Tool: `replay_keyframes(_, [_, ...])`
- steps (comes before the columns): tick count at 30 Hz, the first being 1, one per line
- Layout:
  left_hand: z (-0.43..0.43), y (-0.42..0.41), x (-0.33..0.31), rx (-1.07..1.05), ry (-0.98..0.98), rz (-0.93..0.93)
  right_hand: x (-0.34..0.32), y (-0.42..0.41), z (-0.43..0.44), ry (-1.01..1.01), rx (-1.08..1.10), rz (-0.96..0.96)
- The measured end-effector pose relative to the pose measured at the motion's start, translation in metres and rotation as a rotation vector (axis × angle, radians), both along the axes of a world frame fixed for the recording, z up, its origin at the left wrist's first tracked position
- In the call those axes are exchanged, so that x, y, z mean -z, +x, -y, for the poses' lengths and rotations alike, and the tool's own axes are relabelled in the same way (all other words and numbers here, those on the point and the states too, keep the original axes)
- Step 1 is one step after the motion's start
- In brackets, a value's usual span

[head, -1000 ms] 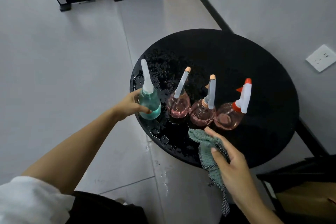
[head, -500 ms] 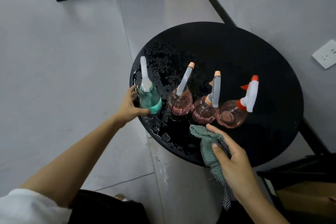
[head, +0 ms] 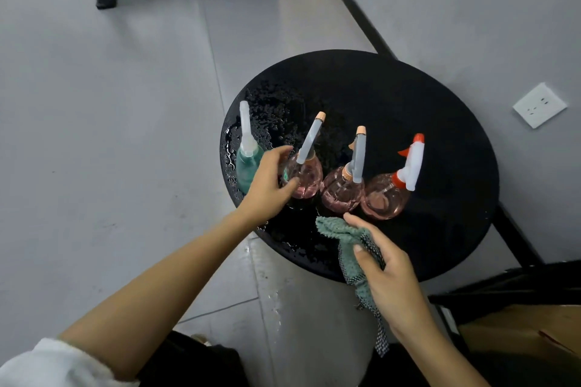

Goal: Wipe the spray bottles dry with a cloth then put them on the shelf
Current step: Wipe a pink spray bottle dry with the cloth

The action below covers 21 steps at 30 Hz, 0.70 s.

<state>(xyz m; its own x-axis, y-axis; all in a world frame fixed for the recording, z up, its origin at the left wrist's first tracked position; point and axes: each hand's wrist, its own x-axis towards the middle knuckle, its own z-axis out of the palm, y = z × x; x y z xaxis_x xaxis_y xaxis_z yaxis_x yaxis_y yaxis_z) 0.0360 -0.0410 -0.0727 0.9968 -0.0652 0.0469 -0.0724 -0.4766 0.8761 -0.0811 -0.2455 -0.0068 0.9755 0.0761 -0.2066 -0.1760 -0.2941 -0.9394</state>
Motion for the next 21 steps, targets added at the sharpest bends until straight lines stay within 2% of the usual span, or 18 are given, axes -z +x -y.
replay_keyframes(3, [0.005, 0.029, -0.002, 0.102, 0.008, -0.102, 0.0, -0.005, 0.006, -0.014, 0.008, -0.002])
replay_keyframes(7, [0.009, 0.041, -0.003, 0.184, -0.099, -0.216, 0.002, -0.01, 0.014, -0.001, 0.027, -0.025])
replay_keyframes(12, [0.009, 0.026, 0.018, 0.106, 0.109, -0.062, 0.007, -0.012, 0.016, -0.005, 0.038, -0.066])
replay_keyframes(14, [0.005, 0.018, 0.028, 0.085, 0.168, -0.06, 0.009, -0.011, 0.015, 0.001, 0.038, -0.072])
replay_keyframes(18, [-0.002, 0.005, 0.041, 0.085, 0.159, -0.186, 0.01, -0.011, 0.012, 0.017, 0.029, -0.087])
replay_keyframes(21, [-0.009, 0.004, 0.057, 0.128, 0.023, -0.288, 0.012, -0.012, 0.011, 0.02, 0.035, -0.088])
